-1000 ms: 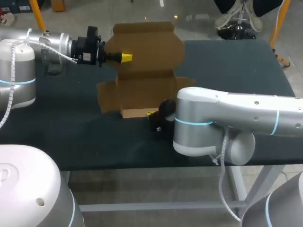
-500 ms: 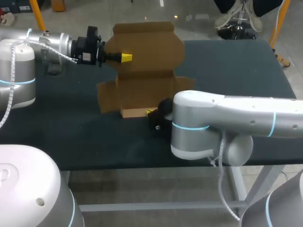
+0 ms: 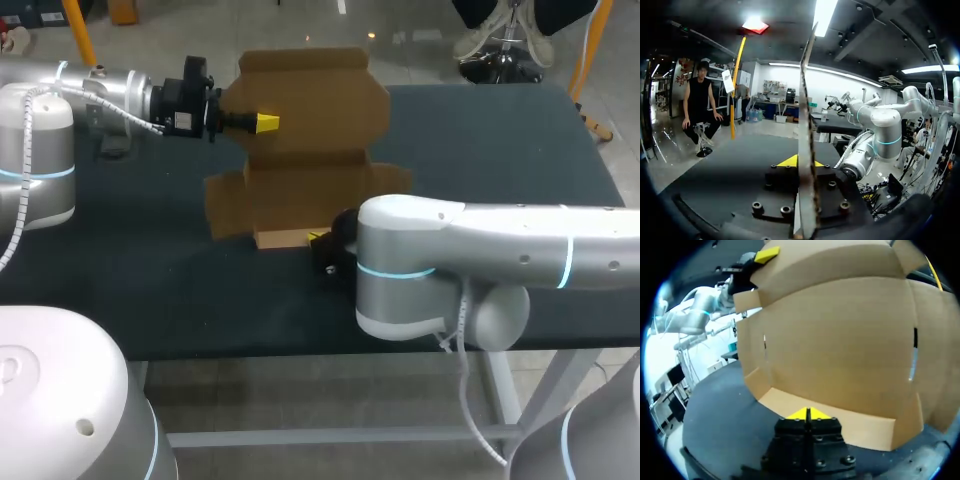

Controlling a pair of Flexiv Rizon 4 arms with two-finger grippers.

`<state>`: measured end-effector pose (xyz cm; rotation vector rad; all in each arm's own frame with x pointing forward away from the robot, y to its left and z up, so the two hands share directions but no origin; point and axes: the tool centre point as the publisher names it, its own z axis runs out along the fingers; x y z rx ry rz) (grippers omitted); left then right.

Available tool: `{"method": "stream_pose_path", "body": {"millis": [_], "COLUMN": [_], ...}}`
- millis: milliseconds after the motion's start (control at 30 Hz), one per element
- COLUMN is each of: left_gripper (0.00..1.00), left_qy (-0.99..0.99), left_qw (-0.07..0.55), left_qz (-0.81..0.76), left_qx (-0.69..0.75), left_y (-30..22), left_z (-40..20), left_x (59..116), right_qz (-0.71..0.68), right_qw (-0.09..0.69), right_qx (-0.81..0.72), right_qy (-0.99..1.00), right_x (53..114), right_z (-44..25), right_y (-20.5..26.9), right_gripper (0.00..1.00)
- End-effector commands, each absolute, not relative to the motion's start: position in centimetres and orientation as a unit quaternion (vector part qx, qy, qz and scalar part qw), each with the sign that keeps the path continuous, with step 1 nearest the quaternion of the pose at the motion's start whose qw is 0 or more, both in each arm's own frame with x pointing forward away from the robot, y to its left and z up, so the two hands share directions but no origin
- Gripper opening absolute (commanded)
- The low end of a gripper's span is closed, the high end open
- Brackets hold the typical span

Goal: Assemble the packaging by folding the flat box into shape, placing the metal phone stand inside, and closing the box properly

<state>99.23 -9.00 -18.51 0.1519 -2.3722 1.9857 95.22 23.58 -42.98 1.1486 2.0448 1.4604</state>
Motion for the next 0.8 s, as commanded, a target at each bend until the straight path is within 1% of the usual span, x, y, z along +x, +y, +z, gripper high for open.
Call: {"method": "stream_pose_path", "body": {"millis": [33, 333, 800], "left_gripper": [0.00, 0.00, 0.00], "left_qy": [-0.765, -0.767, -0.778], "left_qw": [0.024, 0.026, 0.011], "left_qz": [0.641, 0.639, 0.627], "left_qx": [0.047, 0.046, 0.037], "left_y": [-8.9, -9.0, -10.0], "left_z": [-18.5, -18.6, -19.4], "left_x": [99.3, 98.7, 95.2], "right_qz": [0.517, 0.517, 0.517], "right_qw": [0.190, 0.190, 0.190], "right_qx": [0.410, 0.410, 0.410], "right_qy": [0.727, 0.727, 0.727], "right_x": [95.7, 95.7, 95.7], "right_z": [-43.9, -43.9, -43.9], "right_y": [24.1, 24.1, 24.1], "right_gripper": [0.00, 0.00, 0.00]}}
